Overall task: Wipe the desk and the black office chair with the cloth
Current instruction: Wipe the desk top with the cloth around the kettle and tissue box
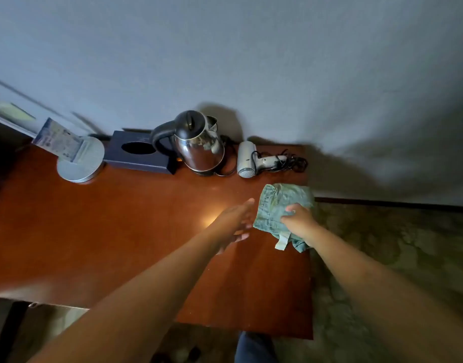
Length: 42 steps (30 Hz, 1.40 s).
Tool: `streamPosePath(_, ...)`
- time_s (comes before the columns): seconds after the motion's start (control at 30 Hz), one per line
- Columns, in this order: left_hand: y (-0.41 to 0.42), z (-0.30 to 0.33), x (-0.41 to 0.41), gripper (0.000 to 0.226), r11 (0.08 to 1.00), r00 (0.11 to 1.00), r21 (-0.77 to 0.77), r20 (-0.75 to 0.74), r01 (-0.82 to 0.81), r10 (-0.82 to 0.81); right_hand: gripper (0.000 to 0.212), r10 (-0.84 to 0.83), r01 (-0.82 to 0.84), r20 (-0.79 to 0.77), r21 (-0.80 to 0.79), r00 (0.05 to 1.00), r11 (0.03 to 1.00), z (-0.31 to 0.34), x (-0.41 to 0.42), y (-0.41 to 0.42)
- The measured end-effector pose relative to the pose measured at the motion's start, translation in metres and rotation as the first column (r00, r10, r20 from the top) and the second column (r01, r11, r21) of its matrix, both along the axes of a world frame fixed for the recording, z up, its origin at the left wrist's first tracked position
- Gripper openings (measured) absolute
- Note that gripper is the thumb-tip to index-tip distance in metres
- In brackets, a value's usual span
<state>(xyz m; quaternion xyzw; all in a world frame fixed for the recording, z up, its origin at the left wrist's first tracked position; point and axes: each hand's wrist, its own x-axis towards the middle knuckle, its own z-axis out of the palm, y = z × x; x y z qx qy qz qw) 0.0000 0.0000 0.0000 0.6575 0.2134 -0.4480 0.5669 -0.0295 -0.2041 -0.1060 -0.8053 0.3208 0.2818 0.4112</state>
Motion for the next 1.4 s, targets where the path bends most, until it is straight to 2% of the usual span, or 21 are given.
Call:
streamPosePath(0.17, -0.004, -0.018, 0.01, 0.042, 0.999, 0.999, 0.027, -0.035, 0.025, -0.024, 0.065, 0.041, -0.041, -0.006, -0.221, 0.999, 0.974, -0.018, 0.004, -0.004)
streamPosePath(0.27, 0.0, -0.031, 0.014, 0.044, 0.998, 0.999, 0.062, -0.052, 0.01, -0.006, 0.07, 0.146, -0.157, -0.057, -0.328, 0.988, 0.932, -0.029, 0.003, -0.001)
streamPosePath(0.43, 0.004, -0.045, 0.01, 0.047, 0.996, 0.997, 0.09, -0.08, 0.012, -0.005, 0.06, 0.315, -0.308, -0.075, -0.507, 0.946, 0.805, -0.037, 0.004, -0.001)
streamPosePath(0.57, 0.009, -0.049, 0.005, 0.048, 0.996, 0.996, 0.089, -0.087, 0.009, -0.001, 0.044, 0.369, -0.352, -0.081, -0.541, 0.926, 0.764, -0.04, 0.003, 0.004)
streamPosePath(0.73, 0.023, -0.039, -0.001, 0.049, 0.995, 0.997, 0.098, -0.07, -0.01, 0.017, 0.036, 0.359, -0.353, -0.071, -0.437, 0.931, 0.828, -0.022, 0.006, 0.009)
streamPosePath(0.9, 0.048, -0.019, -0.001, 0.047, 0.993, 0.999, 0.114, -0.042, -0.022, 0.027, 0.038, 0.323, -0.297, 0.078, -0.242, 0.943, 0.924, 0.013, 0.013, 0.033)
streamPosePath(1.07, 0.089, 0.012, 0.003, 0.037, 0.99, 0.998, 0.127, 0.032, -0.066, 0.062, 0.034, 0.24, -0.247, 0.215, 0.004, 0.947, 0.969, 0.065, 0.035, 0.093)
streamPosePath(1.13, 0.118, 0.026, 0.007, 0.035, 0.985, 0.992, 0.135, 0.076, -0.11, 0.1, 0.033, 0.184, -0.222, 0.264, 0.123, 0.947, 0.967, 0.088, 0.046, 0.128)
streamPosePath(1.27, 0.183, 0.045, 0.02, 0.048, 0.962, 0.966, 0.174, 0.185, -0.212, 0.18, 0.033, 0.083, -0.178, 0.269, 0.354, 0.96, 0.918, 0.138, 0.067, 0.199)
streamPosePath(1.4, 0.261, 0.056, 0.041, 0.057, 0.937, 0.937, 0.172, 0.231, -0.305, 0.262, 0.035, 0.097, -0.198, 0.246, 0.432, 0.965, 0.88, 0.172, 0.086, 0.278)
